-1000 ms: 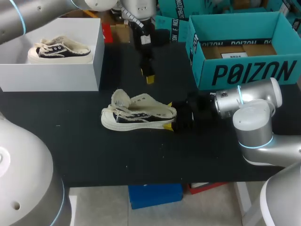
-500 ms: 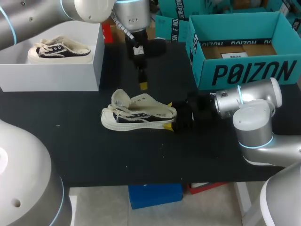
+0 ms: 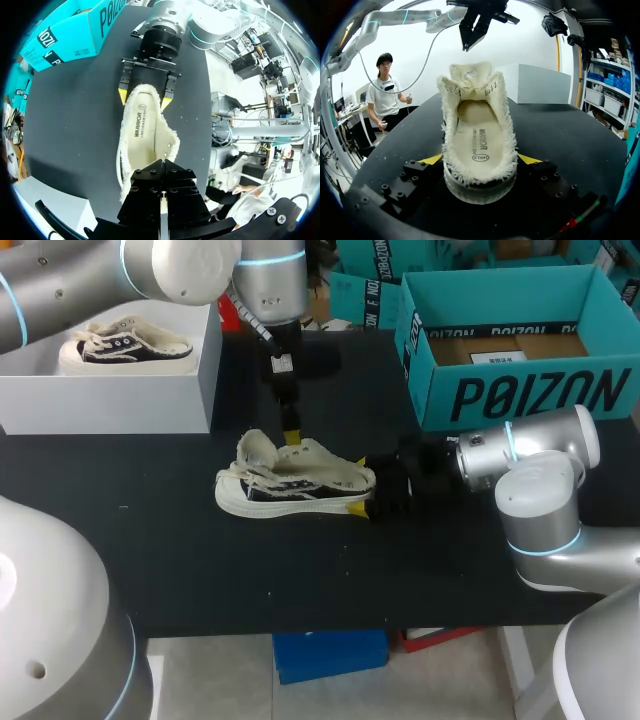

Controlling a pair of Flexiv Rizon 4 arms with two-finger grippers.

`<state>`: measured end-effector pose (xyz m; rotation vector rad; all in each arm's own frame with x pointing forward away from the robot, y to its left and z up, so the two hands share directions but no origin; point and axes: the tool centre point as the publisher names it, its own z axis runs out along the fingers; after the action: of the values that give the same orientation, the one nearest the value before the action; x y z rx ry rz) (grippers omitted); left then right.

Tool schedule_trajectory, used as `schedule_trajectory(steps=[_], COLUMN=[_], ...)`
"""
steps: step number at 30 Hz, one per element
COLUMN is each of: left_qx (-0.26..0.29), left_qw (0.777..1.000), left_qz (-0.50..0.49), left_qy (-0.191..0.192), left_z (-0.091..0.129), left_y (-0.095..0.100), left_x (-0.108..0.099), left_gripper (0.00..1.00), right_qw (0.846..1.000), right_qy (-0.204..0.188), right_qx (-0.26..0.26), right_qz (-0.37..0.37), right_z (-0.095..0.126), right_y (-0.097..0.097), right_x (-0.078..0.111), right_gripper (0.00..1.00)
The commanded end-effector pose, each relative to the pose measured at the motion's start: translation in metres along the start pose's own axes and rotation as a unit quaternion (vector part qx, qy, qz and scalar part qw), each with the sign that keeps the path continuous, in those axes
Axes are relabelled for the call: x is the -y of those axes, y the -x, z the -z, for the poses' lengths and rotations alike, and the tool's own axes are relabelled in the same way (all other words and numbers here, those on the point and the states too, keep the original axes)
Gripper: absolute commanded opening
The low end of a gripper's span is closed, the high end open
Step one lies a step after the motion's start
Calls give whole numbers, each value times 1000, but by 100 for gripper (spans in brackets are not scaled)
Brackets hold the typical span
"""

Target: Take the shoe out of the shoebox, open the shoe tongue, remove and reinsert the insole, then place the shoe into the shoebox

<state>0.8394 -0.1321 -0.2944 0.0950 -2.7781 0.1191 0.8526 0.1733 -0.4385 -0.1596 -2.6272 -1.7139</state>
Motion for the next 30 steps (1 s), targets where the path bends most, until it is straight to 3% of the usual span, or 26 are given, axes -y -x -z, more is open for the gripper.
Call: schedule_trajectory(steps=[1, 30], left_qx=[0, 13], left_qw=[1000, 1000], left_qz=[0, -8], left_qy=[3, 10], left_z=[-1, -3], left_y=[2, 3], left_x=[3, 0], left_gripper=[0, 0], right_qw=[1000, 1000], right_qy=[0, 0], right_qx=[0, 0], right_qz=[-1, -1], right_z=[-1, -1], right_y=[1, 1], right_x=[1, 1], right_gripper=[0, 0])
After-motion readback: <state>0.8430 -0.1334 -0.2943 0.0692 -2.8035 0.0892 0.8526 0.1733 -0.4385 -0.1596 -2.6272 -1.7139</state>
